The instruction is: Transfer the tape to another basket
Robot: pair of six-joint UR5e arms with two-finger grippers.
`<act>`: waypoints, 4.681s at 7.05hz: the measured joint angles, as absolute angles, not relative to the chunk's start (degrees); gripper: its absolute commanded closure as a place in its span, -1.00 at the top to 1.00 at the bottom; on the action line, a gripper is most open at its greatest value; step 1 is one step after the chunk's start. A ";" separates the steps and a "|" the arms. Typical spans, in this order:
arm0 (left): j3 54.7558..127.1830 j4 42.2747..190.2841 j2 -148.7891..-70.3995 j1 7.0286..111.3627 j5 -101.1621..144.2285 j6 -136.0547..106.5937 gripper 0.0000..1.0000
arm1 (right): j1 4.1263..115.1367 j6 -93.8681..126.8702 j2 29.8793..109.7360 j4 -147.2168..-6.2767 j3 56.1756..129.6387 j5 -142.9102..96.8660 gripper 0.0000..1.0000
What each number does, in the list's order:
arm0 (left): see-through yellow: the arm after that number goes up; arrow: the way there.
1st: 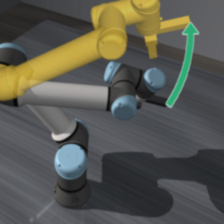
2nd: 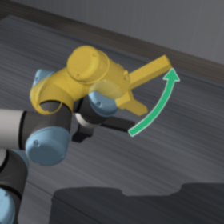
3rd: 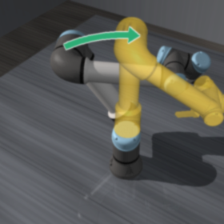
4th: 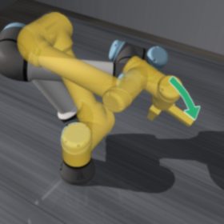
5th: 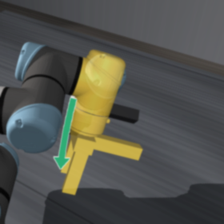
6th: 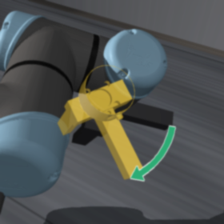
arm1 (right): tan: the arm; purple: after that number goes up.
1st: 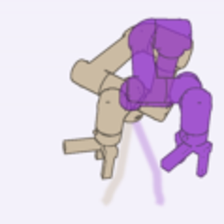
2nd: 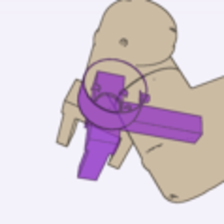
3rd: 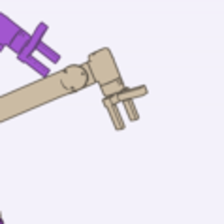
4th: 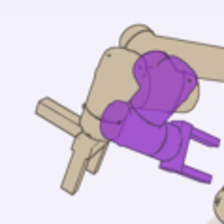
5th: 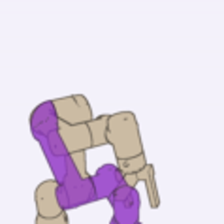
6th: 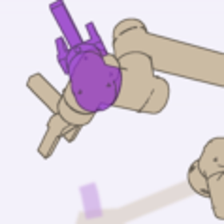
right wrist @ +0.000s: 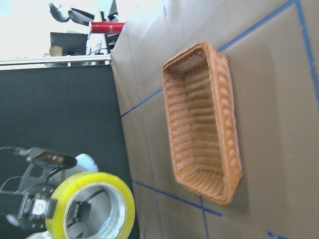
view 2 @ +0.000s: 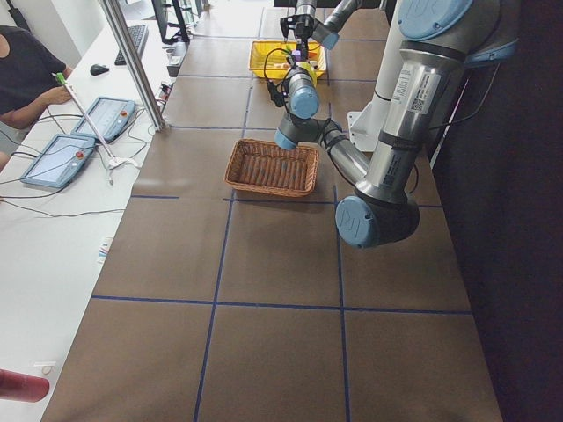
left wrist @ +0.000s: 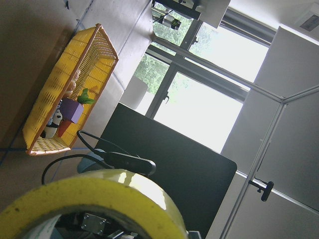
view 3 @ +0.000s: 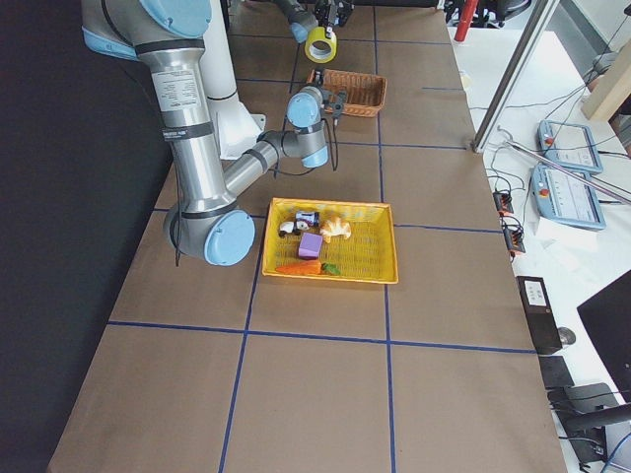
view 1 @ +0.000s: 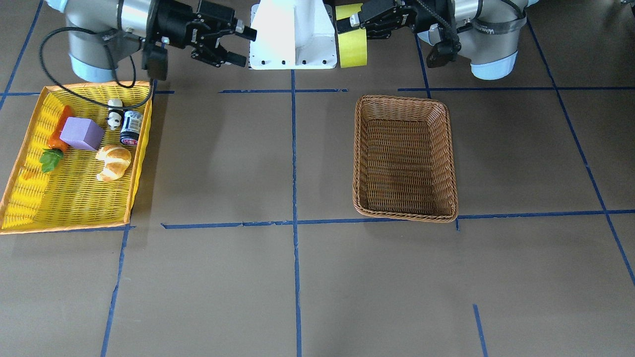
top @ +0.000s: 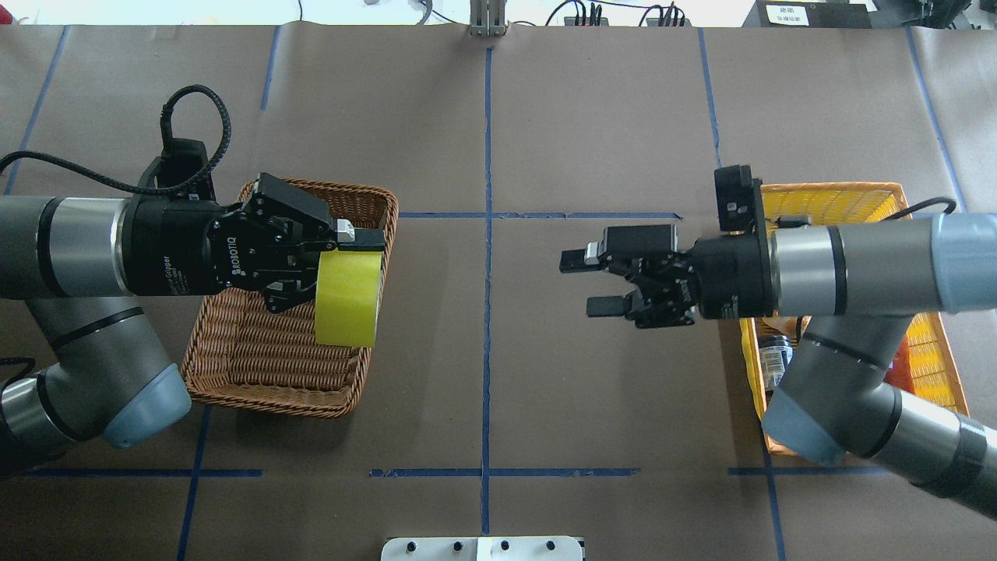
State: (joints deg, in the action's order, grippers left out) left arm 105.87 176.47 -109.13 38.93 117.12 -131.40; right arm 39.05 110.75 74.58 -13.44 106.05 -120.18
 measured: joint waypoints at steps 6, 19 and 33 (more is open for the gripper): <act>114.69 121.58 -109.28 43.71 125.36 -92.04 -1.00 | 58.19 48.21 74.69 -73.83 106.57 -125.98 1.00; 101.12 98.72 -114.50 33.79 107.19 -59.96 1.00 | 83.16 -6.97 91.21 -92.66 102.88 -135.59 1.00; 103.08 88.87 -92.78 78.74 133.28 -6.67 1.00 | 92.26 -6.76 96.04 -90.54 96.49 -138.48 1.00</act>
